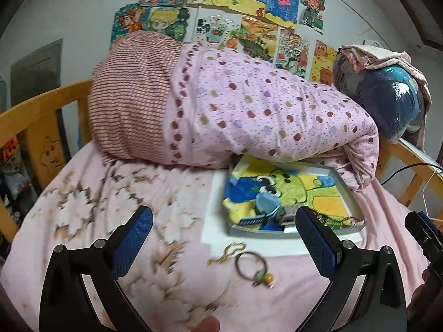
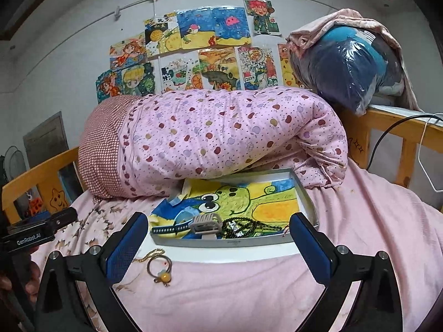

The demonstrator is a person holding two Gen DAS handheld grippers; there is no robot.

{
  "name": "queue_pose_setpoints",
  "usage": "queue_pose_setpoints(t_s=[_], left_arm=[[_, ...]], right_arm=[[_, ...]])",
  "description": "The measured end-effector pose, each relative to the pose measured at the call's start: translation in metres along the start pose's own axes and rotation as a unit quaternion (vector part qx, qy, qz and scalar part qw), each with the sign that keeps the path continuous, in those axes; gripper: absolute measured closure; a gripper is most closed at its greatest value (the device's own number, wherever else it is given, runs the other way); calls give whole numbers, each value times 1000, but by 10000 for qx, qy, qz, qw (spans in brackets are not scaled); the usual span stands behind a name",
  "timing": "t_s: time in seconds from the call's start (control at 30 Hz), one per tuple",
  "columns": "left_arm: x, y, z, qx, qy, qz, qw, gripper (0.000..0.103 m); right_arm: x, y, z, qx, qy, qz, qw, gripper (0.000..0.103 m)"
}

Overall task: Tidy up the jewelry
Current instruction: 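Open both tools and withdraw them from the tray, then move the left tool to the gold chain while the right tool approaches the amber-bead hair tie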

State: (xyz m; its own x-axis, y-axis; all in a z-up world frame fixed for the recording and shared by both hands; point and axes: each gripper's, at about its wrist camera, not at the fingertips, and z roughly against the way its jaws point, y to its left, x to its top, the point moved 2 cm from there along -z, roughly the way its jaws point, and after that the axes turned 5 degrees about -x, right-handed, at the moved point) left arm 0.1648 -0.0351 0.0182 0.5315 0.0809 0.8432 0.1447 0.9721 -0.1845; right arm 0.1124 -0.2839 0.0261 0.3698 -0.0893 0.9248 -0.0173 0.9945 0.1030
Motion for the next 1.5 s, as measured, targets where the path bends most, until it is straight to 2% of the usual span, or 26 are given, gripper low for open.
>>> queue_pose_setpoints(t_s=[0.17, 0.37, 0.7, 0.8, 0.9, 1.13, 1.5], left_arm=[[-15, 15, 24, 237, -14, -58, 9997, 2], [-33, 31, 39, 439, 51, -259, 9987, 2], [-74, 45, 10, 321, 754, -253, 9963, 2], [-82, 44, 3, 352, 886, -312, 9950, 2], [-86, 46, -4, 463, 1002, -329, 9933, 2], [-90, 52, -11, 455, 1145, -143, 9923, 2], [-89, 52, -14, 457, 1126, -146, 9925, 2]], right_arm=[[-12, 11, 5, 33, 81, 176, 9998, 0], [-33, 19, -4, 34, 461, 308, 9985, 0], [-76, 27, -48, -269, 1588, 520, 9856, 0], [-85, 25, -55, -279, 1810, 495, 9818, 0], [-88, 24, -57, -301, 1890, 475, 9804, 0], [-88, 22, -60, -339, 1917, 448, 9798, 0], [-91, 18, -69, -227, 1973, 458, 9790, 0]])
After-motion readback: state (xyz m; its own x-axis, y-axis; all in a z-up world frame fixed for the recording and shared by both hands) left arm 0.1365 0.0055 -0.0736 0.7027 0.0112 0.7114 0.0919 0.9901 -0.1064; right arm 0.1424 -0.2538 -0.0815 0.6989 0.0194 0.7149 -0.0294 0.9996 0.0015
